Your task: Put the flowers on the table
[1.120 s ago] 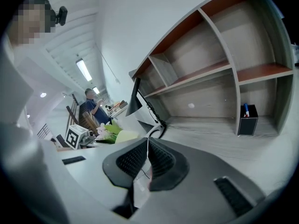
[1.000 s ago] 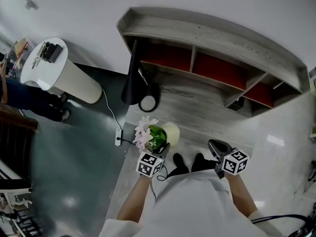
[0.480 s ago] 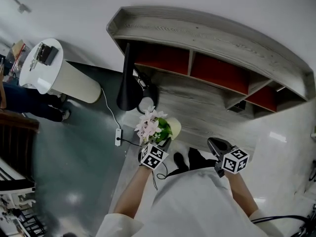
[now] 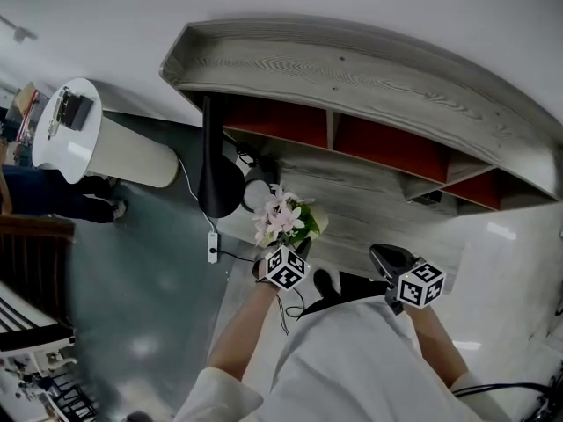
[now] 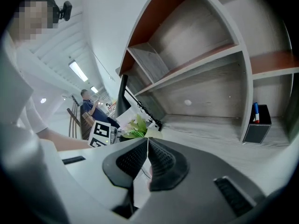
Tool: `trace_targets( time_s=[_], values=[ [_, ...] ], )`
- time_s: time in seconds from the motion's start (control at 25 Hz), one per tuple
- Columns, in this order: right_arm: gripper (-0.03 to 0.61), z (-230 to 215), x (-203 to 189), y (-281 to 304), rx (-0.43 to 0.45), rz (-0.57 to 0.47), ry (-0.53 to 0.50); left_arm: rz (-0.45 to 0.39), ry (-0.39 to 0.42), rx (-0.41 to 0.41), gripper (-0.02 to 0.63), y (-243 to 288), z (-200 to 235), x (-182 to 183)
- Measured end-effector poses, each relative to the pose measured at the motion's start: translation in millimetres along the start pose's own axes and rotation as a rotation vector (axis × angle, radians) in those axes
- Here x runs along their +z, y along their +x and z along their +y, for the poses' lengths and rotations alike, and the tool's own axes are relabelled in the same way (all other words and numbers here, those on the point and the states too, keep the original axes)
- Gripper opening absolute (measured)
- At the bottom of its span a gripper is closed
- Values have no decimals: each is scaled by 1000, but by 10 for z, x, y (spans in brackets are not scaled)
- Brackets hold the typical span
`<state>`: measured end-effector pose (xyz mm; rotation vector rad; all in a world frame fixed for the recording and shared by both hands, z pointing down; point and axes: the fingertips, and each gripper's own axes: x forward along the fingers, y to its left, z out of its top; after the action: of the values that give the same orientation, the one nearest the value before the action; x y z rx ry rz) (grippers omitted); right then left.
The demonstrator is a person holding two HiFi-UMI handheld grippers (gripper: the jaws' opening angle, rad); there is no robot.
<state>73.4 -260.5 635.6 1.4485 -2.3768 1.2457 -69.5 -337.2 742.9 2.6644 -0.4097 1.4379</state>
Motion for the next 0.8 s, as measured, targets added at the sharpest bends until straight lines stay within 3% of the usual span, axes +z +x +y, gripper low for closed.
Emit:
trace_targets(
  time_s=[0.48, 0.8],
  values=[
    [18, -395, 155, 356, -14, 47, 2, 78, 105, 0, 55, 630, 464, 83],
    [18, -524, 199, 373, -32, 64, 12, 172, 187, 26, 55, 1027, 681, -66]
  ],
)
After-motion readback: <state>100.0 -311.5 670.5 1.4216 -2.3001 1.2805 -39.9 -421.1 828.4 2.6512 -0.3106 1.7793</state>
